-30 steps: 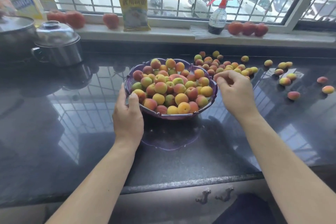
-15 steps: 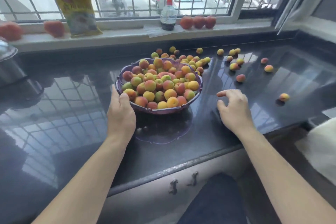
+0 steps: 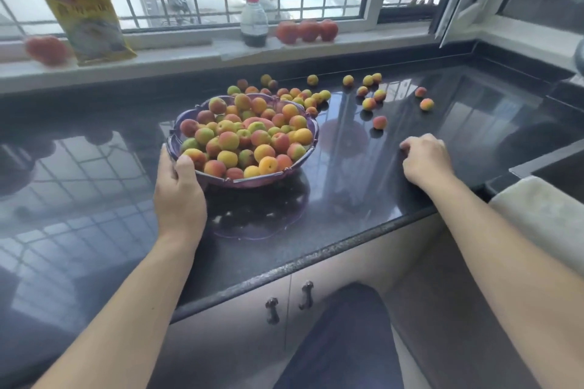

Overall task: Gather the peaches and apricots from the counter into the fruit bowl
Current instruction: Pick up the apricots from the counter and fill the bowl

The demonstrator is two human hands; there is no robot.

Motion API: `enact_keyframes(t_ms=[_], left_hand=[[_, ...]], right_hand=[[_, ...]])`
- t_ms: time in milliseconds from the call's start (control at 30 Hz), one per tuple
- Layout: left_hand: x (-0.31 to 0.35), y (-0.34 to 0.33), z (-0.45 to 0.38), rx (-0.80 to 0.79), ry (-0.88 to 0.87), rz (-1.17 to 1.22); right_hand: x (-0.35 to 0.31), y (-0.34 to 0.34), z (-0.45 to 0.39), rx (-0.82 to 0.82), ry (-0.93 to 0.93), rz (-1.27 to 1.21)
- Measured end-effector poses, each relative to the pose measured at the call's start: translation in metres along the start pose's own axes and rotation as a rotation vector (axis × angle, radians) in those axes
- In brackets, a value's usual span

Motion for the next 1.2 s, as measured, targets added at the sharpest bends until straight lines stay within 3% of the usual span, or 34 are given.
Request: enact_keyframes(t_ms=[100, 233, 300, 400, 500, 633, 767, 867, 1067, 1133, 1200], left_hand=[[0.004, 0.0, 0.004, -0.003, 0.011, 0.01], [0.007, 0.001, 0.006, -0.003, 0.0, 0.035], [0.008, 0.002, 0.008, -0.004, -0.007, 0.037], [0.009, 0.002, 0.009, -0.007, -0.013, 0.041], [0.008, 0.001, 0.008, -0.019, -0.005, 0.055], [0.009, -0.001, 0.008, -0.028, -0.009, 0.085], [0.008, -0.001, 0.007, -0.012, -0.012, 0.104], [0.005, -0.001, 0.006, 0.0, 0.003, 0.121], [0.003, -0.003, 0.003, 0.017, 0.016, 0.129], [0.002, -0.003, 0.003, 0.028, 0.012, 0.126], [0.002, -0.003, 0.003, 0.035, 0.011, 0.118]], right_hand=[[-0.063, 0.003, 0.021, -0.085, 0.259, -0.279], [-0.166, 0.036, 0.063, -0.046, 0.66, -0.577], [-0.208, 0.038, 0.08, -0.114, 0.817, -0.528], [-0.239, 0.023, 0.088, -0.137, 0.909, -0.323], [-0.231, 0.016, 0.082, -0.094, 0.889, -0.4], [-0.176, 0.015, 0.039, 0.101, 0.54, -0.665], [-0.131, -0.026, -0.016, -0.088, 0.256, -0.425], [-0.135, -0.047, -0.033, -0.128, 0.296, -0.246], [-0.167, -0.05, -0.048, -0.209, 0.459, -0.121], [-0.169, -0.052, -0.048, -0.243, 0.463, -0.253], [-0.167, -0.051, -0.048, -0.169, 0.478, -0.394]])
Point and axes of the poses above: each hand's wrist, its own z-axis away from the middle knuckle, its own y-axis out of the back of the hand, x = y × z, the point moved 4 cm from there along -z, towards the middle knuckle, and after that the axes turned 12 degrees about -x, right-handed, at the moved point
